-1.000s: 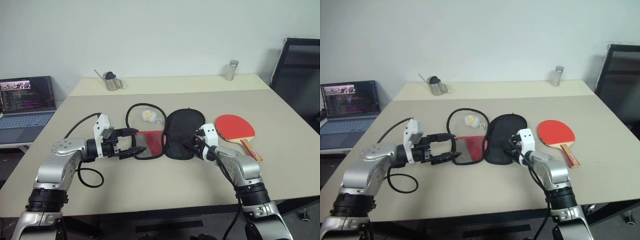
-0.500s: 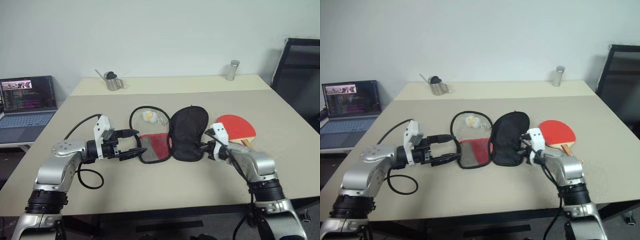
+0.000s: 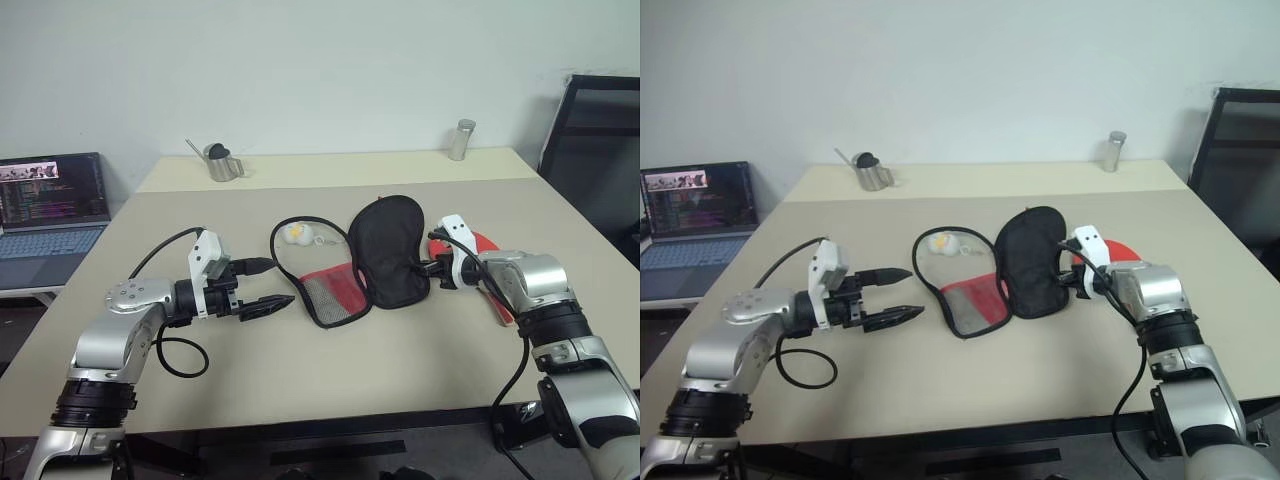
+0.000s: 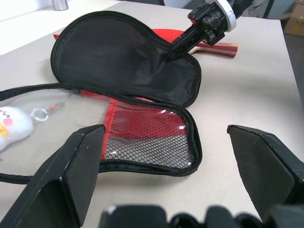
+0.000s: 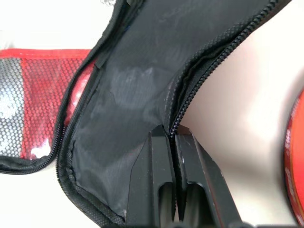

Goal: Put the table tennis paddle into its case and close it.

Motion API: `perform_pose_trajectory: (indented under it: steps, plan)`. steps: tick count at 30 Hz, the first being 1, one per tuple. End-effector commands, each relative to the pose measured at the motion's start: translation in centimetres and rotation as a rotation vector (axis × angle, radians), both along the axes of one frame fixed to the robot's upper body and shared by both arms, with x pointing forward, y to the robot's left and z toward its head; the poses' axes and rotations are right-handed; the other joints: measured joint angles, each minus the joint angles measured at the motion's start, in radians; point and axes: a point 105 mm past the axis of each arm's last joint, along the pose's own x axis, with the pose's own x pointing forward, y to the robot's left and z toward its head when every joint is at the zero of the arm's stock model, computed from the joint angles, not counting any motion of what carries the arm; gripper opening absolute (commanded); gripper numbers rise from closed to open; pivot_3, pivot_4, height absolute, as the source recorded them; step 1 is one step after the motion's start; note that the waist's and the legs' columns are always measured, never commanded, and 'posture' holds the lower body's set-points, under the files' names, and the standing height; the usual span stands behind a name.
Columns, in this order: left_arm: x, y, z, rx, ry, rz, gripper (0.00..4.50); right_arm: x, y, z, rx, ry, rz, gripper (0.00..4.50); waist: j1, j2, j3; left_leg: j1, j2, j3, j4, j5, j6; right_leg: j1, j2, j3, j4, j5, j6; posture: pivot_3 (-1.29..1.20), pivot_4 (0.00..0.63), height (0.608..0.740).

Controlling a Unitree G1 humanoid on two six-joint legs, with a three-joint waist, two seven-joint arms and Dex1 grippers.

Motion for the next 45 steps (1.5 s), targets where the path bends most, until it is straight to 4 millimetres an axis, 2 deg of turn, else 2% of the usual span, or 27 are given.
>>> perform_pose_trajectory:
  steps: [1,5,7,9,13,15,18,21,23,29,32,45]
  plan:
    - [-0.4,-0.1,1.2,-0.007,-0.048,-0.009,4.50,0.3,0.6,1.1,0.009,-0.050,0.018,1.08,0.000,0.000,0.000,0.000,0.000,0.000,0.000,0.000,0.000,0.000,0.000,0.000,0.000,0.000,0.000,0.00,0.150,0.740]
    - [-0.4,-0.2,1.2,-0.007,-0.048,-0.008,4.50,0.6,0.1,1.3,-0.035,-0.094,0.007,2.43,0.000,0.000,0.000,0.000,0.000,0.000,0.000,0.000,0.000,0.000,0.000,0.000,0.000,0.000,0.000,0.00,0.150,0.740]
    - [-0.4,-0.2,1.2,-0.007,-0.049,-0.010,4.50,1.0,-1.1,2.3,-0.067,-0.154,-0.019,3.11,0.000,0.000,0.000,0.000,0.000,0.000,0.000,0.000,0.000,0.000,0.000,0.000,0.000,0.000,0.000,0.00,0.150,0.740]
    - [-0.4,-0.2,1.2,-0.008,-0.048,-0.012,4.50,1.3,-2.9,4.2,-0.075,-0.214,-0.063,3.11,0.000,0.000,0.000,0.000,0.000,0.000,0.000,0.000,0.000,0.000,0.000,0.000,0.000,0.000,0.000,0.00,0.150,0.740]
    - [-0.4,-0.4,1.3,-0.010,-0.049,-0.023,4.50,0.8,-5.5,6.1,-0.058,-0.263,-0.117,3.11,0.003,0.000,0.000,0.000,0.000,0.000,0.000,0.000,0.000,0.000,-0.001,0.000,0.000,0.000,0.000,0.00,0.150,0.740]
    - [-0.4,-0.6,1.4,-0.014,-0.053,-0.032,4.50,0.2,-6.4,6.5,-0.053,-0.273,-0.139,3.11,0.003,0.000,0.000,0.000,0.000,0.000,0.000,0.000,0.000,0.000,-0.001,0.000,0.000,0.000,0.000,0.00,0.150,0.740]
    - [-0.4,-1.0,1.9,-0.022,-0.066,-0.048,4.50,-0.8,-7.8,6.0,-0.050,-0.264,-0.182,3.11,0.003,0.000,0.000,0.000,0.000,0.000,0.000,0.000,0.000,0.000,0.000,0.000,0.000,0.000,0.000,0.00,0.150,0.740]
    - [-0.5,-1.8,2.6,-0.022,-0.085,-0.081,4.50,-2.2,-9.4,4.3,-0.072,-0.235,-0.256,3.70,0.004,0.000,0.000,0.000,0.000,0.000,0.000,0.000,0.000,0.000,0.000,0.000,0.000,0.000,0.000,0.00,0.150,0.740]
    - [-0.7,-2.6,3.2,-0.027,-0.087,-0.118,4.50,-3.2,-10.2,3.0,-0.064,-0.198,-0.313,4.38,0.005,0.000,0.000,0.000,0.000,0.000,0.000,0.000,0.000,0.000,0.000,0.000,0.000,0.000,0.000,0.00,0.150,0.740]
    - [-0.8,-3.7,4.0,0.001,-0.112,-0.178,4.50,-4.5,-12.8,0.5,-0.070,-0.163,-0.469,4.38,0.004,0.000,0.000,0.000,-0.001,0.001,0.001,0.000,0.000,0.001,0.000,0.000,0.000,0.000,0.000,0.00,0.150,0.740]
    - [-0.7,-3.8,3.9,0.010,-0.111,-0.185,4.50,-4.7,-13.4,-0.3,-0.088,-0.150,-0.489,4.38,0.002,0.000,0.000,0.001,-0.001,0.001,0.001,0.000,0.000,0.000,0.000,0.000,0.000,0.000,0.000,0.00,0.150,0.740]
    - [-0.4,-3.5,3.6,0.033,-0.116,-0.180,4.50,-2.5,-12.1,-2.5,-0.112,-0.075,-0.401,4.38,0.001,-0.001,0.000,0.001,-0.001,0.001,0.001,0.000,0.000,0.001,0.001,0.001,0.000,0.000,0.000,0.00,0.150,0.740]
